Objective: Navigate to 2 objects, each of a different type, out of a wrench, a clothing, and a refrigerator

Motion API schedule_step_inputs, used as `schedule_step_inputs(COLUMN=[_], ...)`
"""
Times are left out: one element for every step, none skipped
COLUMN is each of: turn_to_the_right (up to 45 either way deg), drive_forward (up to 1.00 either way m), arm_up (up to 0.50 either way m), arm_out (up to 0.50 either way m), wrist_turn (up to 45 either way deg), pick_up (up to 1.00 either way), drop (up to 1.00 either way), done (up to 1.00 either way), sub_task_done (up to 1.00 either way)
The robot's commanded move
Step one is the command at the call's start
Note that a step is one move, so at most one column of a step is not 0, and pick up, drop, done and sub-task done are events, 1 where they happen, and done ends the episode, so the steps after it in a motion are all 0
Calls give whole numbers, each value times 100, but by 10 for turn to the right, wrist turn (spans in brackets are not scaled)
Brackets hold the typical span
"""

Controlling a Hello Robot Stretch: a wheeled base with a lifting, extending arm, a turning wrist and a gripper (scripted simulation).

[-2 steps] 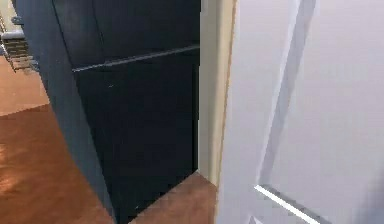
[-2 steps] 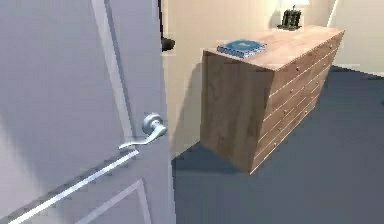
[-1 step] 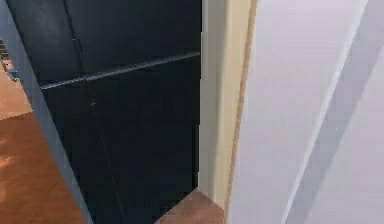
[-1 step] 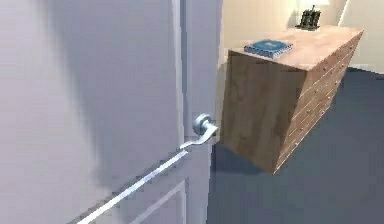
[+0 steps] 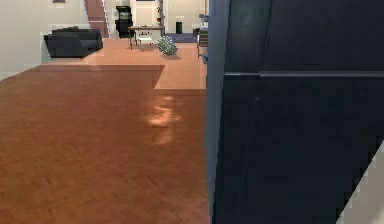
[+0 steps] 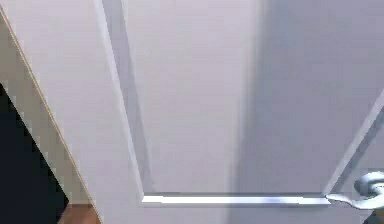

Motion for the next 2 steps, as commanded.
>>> schedule_step_inputs(turn_to_the_right=[-270, -30], drive_forward=[0, 0], arm_up=[0, 0], arm_out=[0, 0], wrist_turn=[0, 0], pick_up=[0, 0], drop=[0, 0], done=[0, 0], sub_task_done=[0, 0])
